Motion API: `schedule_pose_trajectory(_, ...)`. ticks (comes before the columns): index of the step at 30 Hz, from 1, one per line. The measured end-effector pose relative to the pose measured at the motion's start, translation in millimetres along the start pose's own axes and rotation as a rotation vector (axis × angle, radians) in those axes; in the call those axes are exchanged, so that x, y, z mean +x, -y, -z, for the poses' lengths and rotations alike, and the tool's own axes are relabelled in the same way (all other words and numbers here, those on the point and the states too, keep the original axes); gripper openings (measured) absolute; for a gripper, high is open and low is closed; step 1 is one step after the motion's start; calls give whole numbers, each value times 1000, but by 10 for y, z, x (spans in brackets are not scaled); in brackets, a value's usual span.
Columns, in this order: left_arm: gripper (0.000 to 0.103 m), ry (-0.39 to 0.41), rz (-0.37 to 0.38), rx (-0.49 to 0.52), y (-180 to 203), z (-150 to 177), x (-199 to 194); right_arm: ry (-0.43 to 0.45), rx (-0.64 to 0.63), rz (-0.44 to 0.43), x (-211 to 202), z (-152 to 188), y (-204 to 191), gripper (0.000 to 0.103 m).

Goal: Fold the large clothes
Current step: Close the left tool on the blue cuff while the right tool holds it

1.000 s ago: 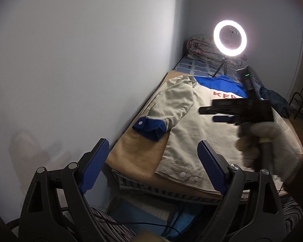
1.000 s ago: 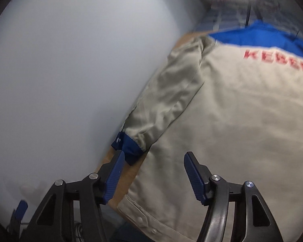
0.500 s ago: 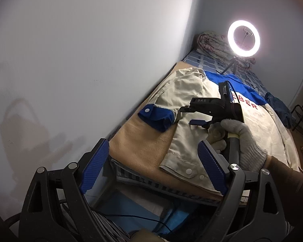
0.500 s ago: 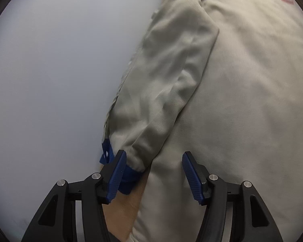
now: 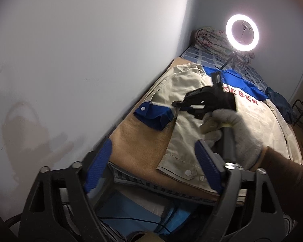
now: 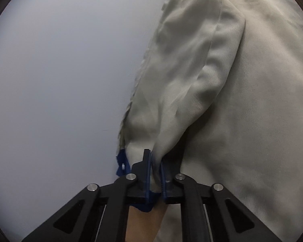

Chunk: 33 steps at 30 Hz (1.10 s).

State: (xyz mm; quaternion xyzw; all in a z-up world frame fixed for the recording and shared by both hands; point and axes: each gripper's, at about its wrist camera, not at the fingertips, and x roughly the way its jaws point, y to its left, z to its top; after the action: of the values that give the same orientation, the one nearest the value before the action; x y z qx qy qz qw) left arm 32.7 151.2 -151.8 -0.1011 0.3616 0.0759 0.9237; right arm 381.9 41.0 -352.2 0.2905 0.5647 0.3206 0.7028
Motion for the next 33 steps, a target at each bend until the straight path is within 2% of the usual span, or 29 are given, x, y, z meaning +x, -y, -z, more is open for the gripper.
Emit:
schedule_pose_trajectory(2, 70, -6, 11, -1, -3, -14, 34, -10, -7, -19, -146, -37, -75, 3)
schedule_pose_trajectory(3, 68, -12, 20, -1, 10, -30, 59, -14, -19, -17, -216, -51, -95, 2)
schedule_pose_trajectory(7, 67, -22, 63, 20, 116, -75, 170, -20, -84, 35, -631, -151, -100, 2)
schedule_pose_trajectory(9, 67, -58, 114, 9, 191, -118, 340, -21, -77, 48, -771, -190, -11, 2)
schedule_pose_trajectory(12, 67, -112, 169, -7, 316, -196, 678, -32, -58, 103, -797, -217, 220, 2)
schedule_pose_trajectory(17, 67, -185, 149, -52, 432, -355, 1323, -54, -56, 160, -672, -235, 471, 2)
schedule_pose_trajectory(21, 67, -248, 119, -141, 309, -428, 1797, -49, -59, 136, -604, -235, 532, 2)
schedule_pose_trajectory(24, 67, -305, 106, -206, 176, -387, 2120, -48, -94, 145, -603, -63, 606, 2)
schedule_pose_trajectory(28, 67, -369, 154, -347, 35, -297, 2400, -48, -98, 133, -629, 80, 662, 2)
schedule_pose_trajectory(30, 56, -351, 181, -386, 6, -292, 2426, -49, -95, 128, -643, 96, 646, 2)
schedule_pose_trajectory(31, 35, -347, 192, -382, 18, -307, 2436, -49, -96, 130, -645, 100, 642, 2)
schedule_pose_trajectory(33, 27, -333, 190, -363, 55, -355, 2420, -49, -105, 139, -665, 114, 617, 2)
